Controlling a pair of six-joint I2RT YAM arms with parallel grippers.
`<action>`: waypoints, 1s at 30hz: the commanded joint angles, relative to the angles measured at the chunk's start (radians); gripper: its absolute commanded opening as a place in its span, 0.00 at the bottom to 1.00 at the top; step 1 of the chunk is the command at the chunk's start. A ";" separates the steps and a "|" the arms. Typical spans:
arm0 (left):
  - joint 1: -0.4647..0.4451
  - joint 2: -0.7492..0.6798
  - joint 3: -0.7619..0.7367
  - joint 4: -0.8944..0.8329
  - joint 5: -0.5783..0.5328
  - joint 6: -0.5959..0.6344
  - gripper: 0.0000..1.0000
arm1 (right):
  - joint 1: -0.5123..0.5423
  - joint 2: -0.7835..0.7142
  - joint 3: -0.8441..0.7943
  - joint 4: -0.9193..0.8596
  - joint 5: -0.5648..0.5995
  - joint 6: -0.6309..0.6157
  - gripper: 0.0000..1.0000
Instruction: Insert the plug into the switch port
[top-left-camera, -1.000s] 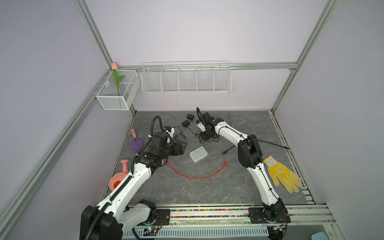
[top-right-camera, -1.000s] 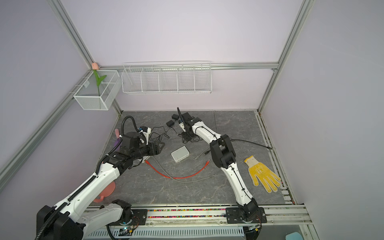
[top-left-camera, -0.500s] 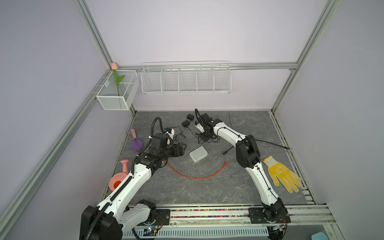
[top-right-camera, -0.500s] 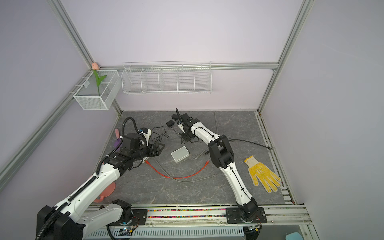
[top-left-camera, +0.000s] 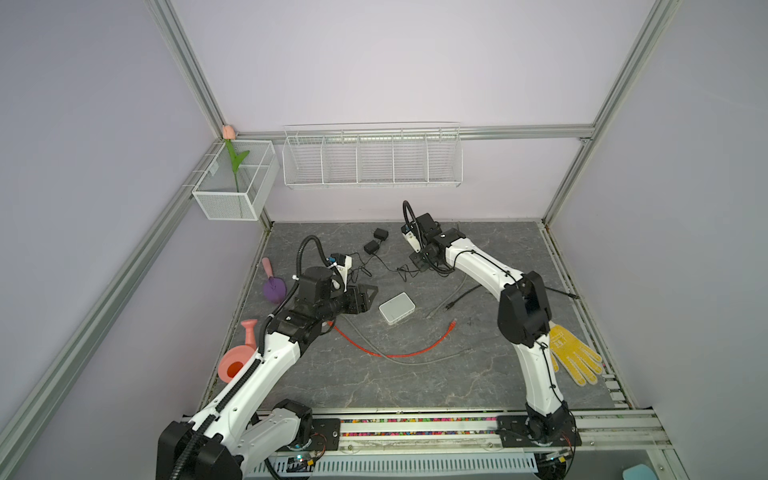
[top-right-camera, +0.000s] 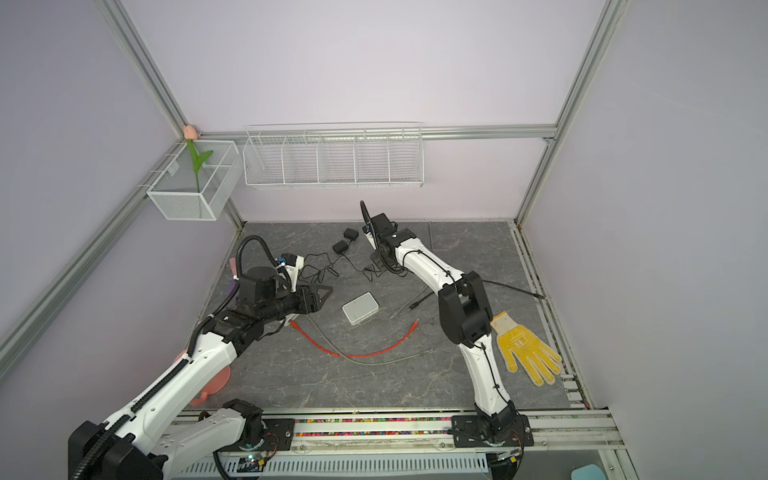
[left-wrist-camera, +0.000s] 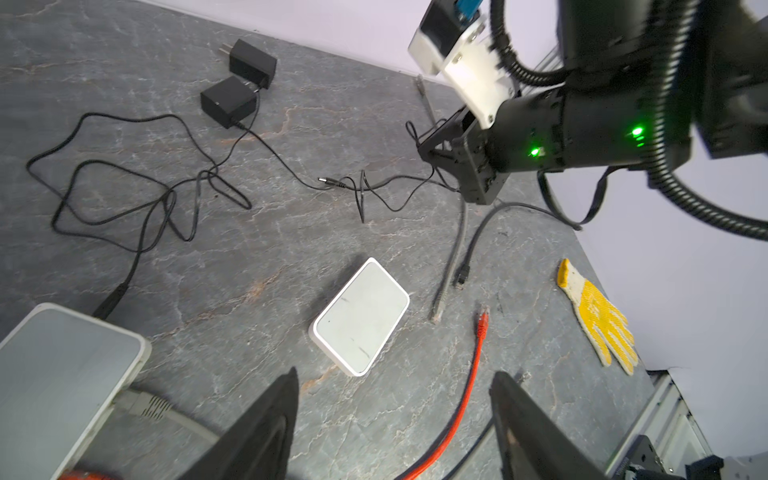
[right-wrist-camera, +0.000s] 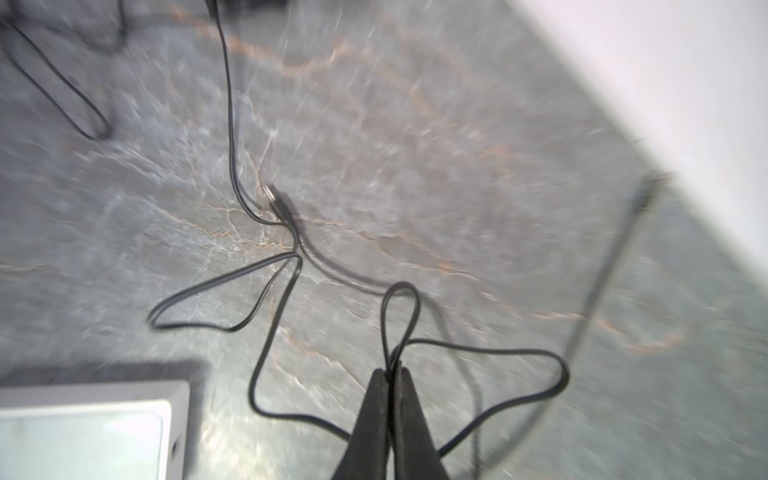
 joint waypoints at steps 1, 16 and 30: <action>-0.005 -0.003 -0.014 0.096 0.083 -0.013 0.73 | -0.004 -0.150 -0.114 0.101 -0.016 -0.042 0.07; -0.120 0.118 0.008 0.136 0.064 0.103 0.71 | -0.062 -0.251 -0.144 0.022 -0.110 0.094 0.07; -0.277 0.377 0.053 0.511 0.054 0.137 0.83 | -0.057 -0.217 -0.036 -0.071 -0.338 0.403 0.07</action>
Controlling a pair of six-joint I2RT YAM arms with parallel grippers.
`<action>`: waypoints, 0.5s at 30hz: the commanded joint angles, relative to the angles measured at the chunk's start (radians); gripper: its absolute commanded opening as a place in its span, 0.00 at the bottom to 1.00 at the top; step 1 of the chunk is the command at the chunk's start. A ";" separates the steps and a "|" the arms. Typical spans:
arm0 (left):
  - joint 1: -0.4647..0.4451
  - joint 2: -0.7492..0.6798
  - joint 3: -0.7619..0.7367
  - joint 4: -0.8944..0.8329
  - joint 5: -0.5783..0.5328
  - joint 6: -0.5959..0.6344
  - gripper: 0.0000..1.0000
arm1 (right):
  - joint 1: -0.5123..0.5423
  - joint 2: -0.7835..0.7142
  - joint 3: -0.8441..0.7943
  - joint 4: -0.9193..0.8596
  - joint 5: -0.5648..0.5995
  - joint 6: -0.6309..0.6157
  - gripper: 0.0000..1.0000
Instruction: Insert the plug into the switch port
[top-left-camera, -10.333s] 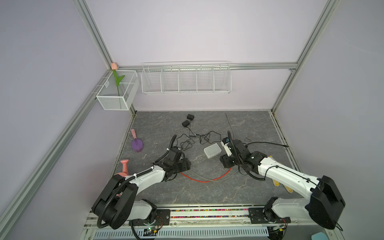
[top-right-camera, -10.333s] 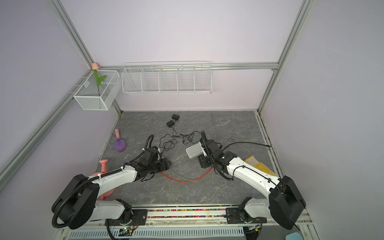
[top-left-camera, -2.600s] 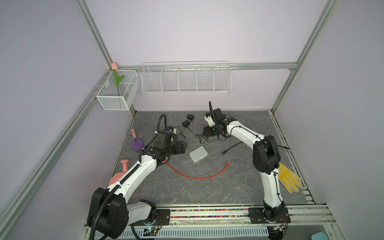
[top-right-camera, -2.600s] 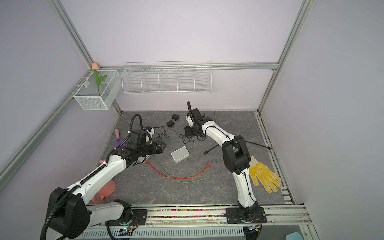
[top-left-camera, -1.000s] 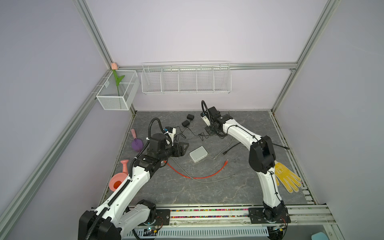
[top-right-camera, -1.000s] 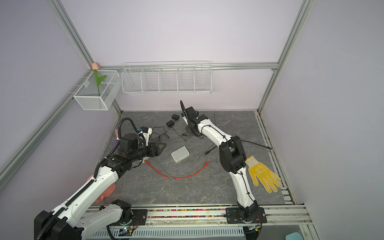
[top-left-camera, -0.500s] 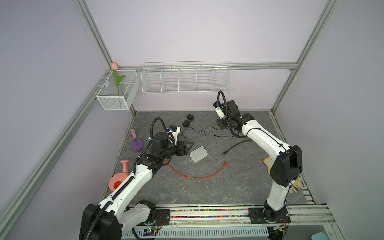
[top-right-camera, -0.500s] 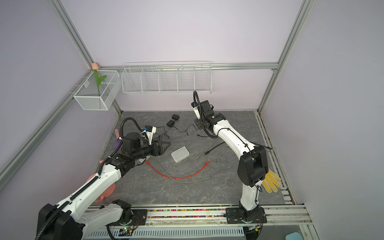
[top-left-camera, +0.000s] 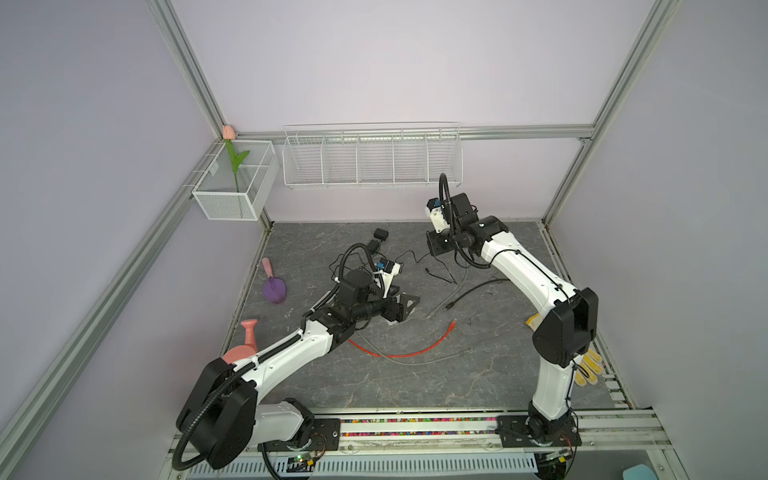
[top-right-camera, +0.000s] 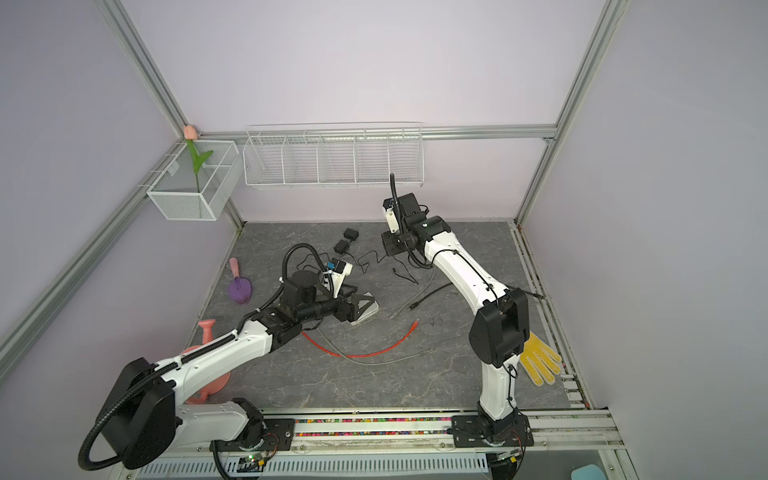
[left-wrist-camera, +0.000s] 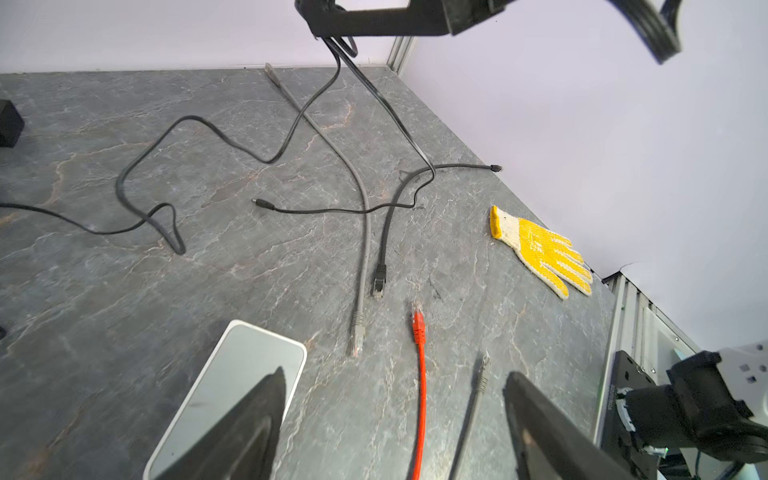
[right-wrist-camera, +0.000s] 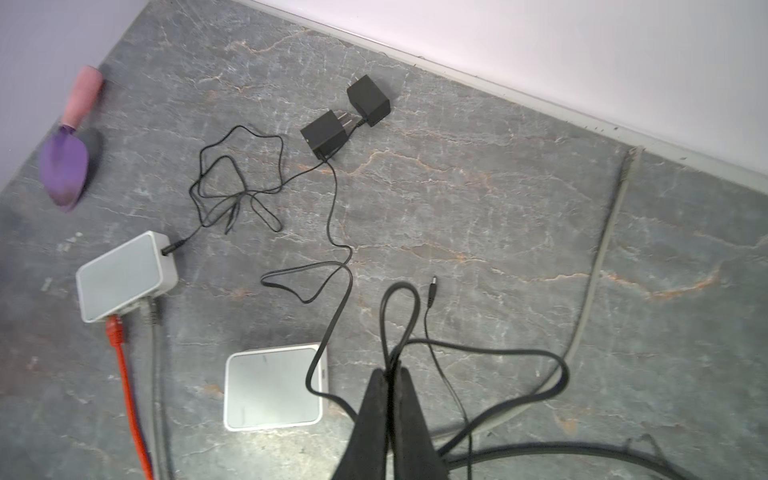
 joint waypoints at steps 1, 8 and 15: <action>-0.024 0.107 0.076 0.110 0.026 0.004 0.83 | 0.012 0.001 0.008 -0.013 -0.077 0.107 0.07; -0.064 0.289 0.193 0.209 0.028 -0.048 0.85 | 0.043 -0.017 -0.003 0.012 -0.094 0.151 0.07; -0.084 0.420 0.293 0.313 0.035 -0.147 0.84 | 0.062 -0.048 -0.022 0.031 -0.090 0.173 0.07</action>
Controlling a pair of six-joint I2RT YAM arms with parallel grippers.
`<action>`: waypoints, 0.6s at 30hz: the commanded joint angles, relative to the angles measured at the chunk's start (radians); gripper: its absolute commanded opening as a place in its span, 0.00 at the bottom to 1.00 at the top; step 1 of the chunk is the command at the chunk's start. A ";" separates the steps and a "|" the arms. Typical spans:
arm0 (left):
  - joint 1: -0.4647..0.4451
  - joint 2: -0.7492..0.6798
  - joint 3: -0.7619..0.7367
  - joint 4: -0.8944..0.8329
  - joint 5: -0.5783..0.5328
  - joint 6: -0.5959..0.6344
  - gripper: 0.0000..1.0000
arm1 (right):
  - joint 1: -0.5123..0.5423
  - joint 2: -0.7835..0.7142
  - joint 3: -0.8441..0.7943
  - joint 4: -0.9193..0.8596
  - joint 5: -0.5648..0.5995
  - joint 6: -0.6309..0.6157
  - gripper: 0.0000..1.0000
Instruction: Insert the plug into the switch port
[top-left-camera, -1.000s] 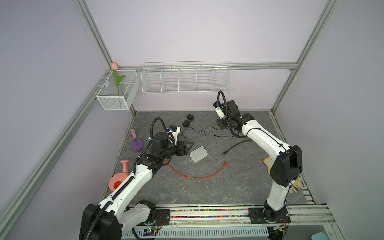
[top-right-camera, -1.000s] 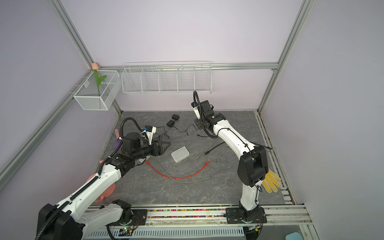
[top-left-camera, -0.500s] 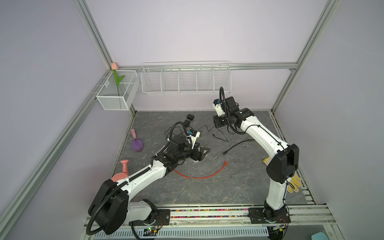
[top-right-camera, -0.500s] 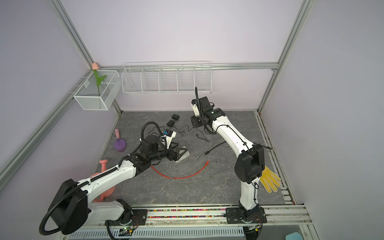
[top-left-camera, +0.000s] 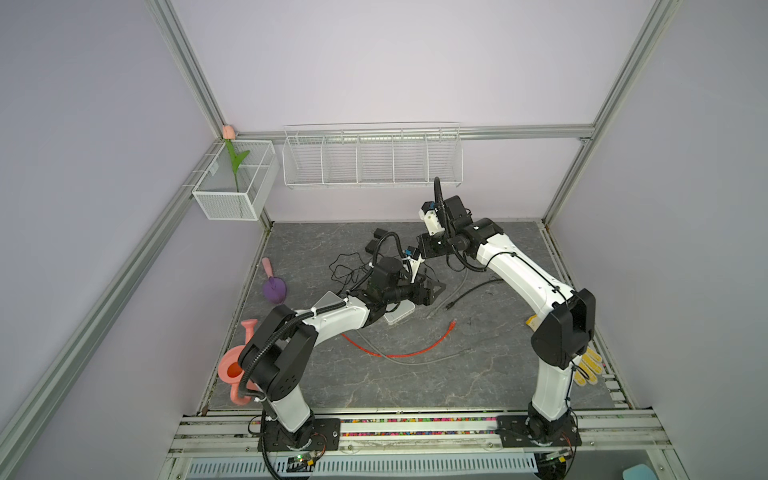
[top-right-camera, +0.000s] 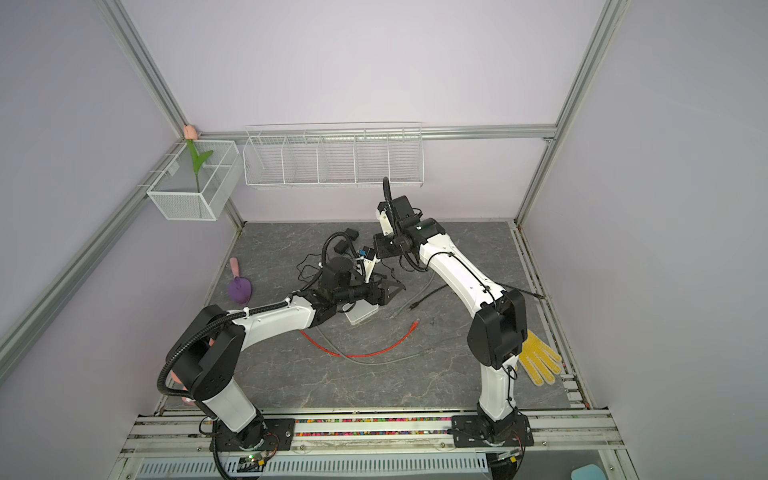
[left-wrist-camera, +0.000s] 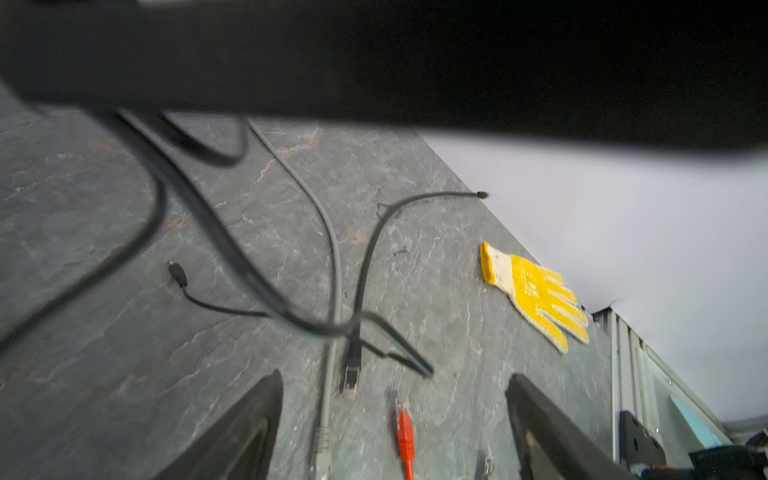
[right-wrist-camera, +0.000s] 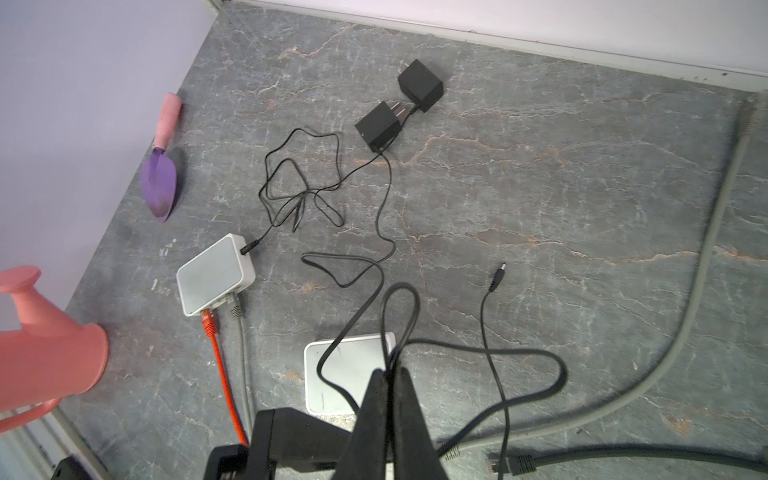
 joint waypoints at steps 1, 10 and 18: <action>-0.021 0.056 0.058 0.125 0.024 -0.065 0.75 | 0.021 -0.053 -0.027 0.035 -0.025 0.043 0.07; -0.021 0.082 0.066 0.187 0.015 -0.090 0.06 | 0.021 -0.118 -0.056 0.038 -0.002 0.045 0.07; -0.020 0.004 0.001 0.257 0.046 -0.089 0.00 | 0.001 -0.161 -0.091 0.059 -0.010 0.060 0.09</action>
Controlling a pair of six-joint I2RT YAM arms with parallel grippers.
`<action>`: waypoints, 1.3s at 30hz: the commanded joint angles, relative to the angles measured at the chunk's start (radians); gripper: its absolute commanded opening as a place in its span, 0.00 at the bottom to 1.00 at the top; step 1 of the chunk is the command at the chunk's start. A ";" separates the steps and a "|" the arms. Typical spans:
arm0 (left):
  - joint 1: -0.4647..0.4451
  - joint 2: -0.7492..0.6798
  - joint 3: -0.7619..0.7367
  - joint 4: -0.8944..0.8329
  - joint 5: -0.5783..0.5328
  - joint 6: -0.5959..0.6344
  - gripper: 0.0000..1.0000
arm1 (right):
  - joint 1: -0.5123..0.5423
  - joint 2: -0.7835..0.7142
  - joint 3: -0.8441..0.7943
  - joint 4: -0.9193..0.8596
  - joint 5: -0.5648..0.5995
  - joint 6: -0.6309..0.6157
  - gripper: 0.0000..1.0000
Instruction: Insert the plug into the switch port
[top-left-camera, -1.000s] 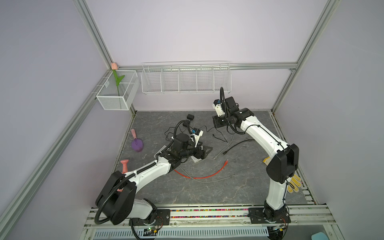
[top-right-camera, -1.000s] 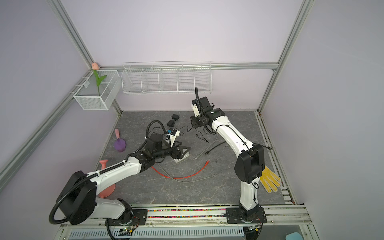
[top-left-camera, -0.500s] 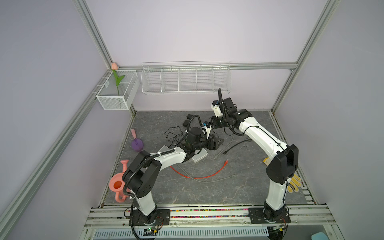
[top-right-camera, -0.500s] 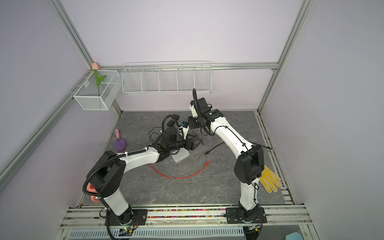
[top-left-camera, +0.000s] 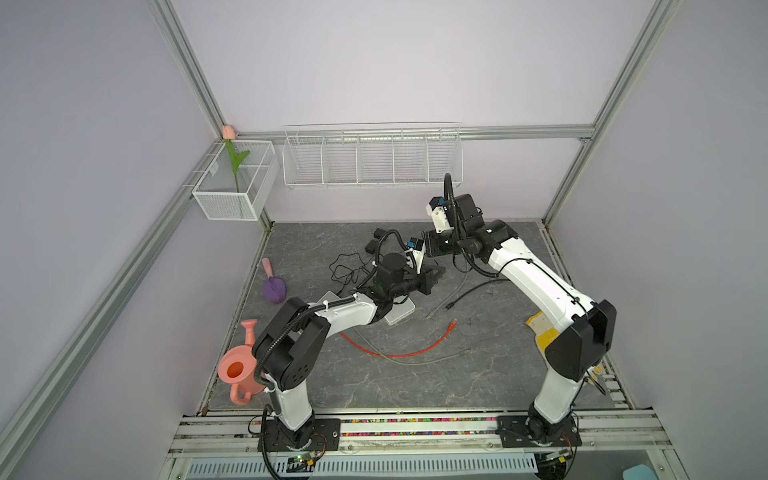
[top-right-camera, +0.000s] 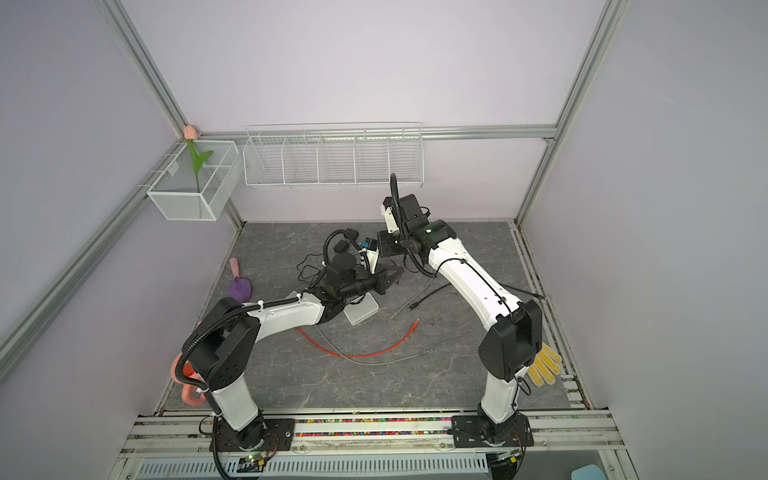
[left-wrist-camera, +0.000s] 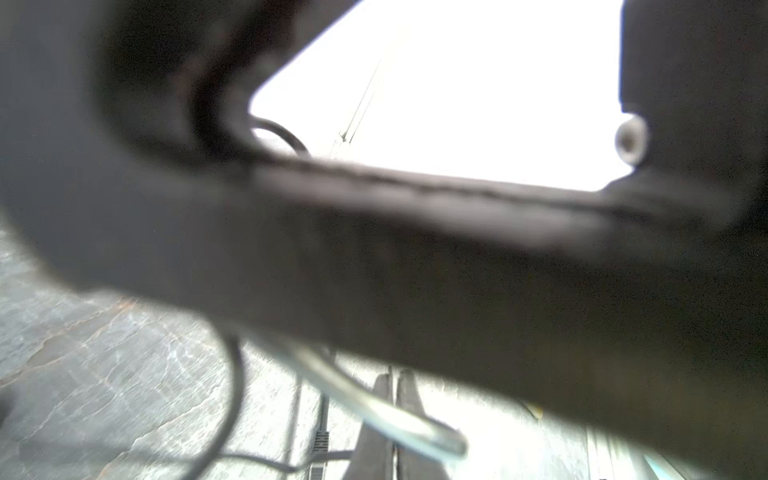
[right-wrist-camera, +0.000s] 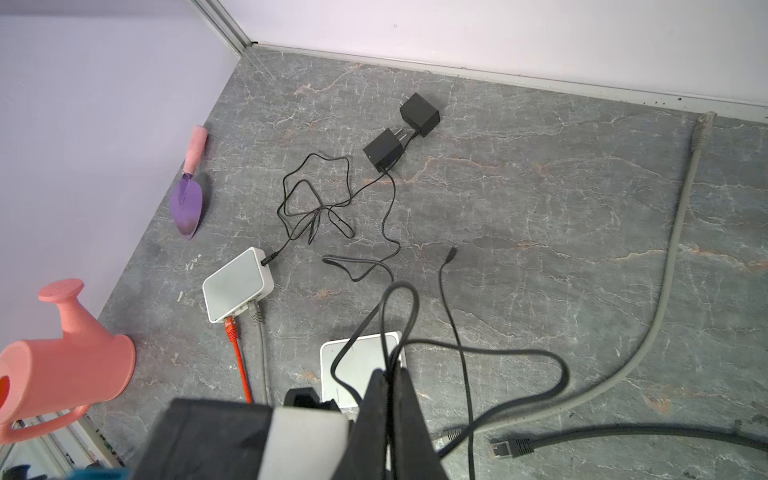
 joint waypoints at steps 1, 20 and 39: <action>-0.008 -0.065 -0.040 0.066 0.047 -0.006 0.00 | -0.014 -0.042 -0.028 0.032 -0.025 0.034 0.12; 0.149 -0.313 -0.160 -0.077 0.358 -0.100 0.00 | -0.075 -0.505 -0.538 0.321 -0.089 -0.285 0.77; 0.154 -0.484 -0.100 -0.272 0.305 -0.099 0.00 | -0.010 -0.546 -0.913 0.702 -0.429 -0.329 0.97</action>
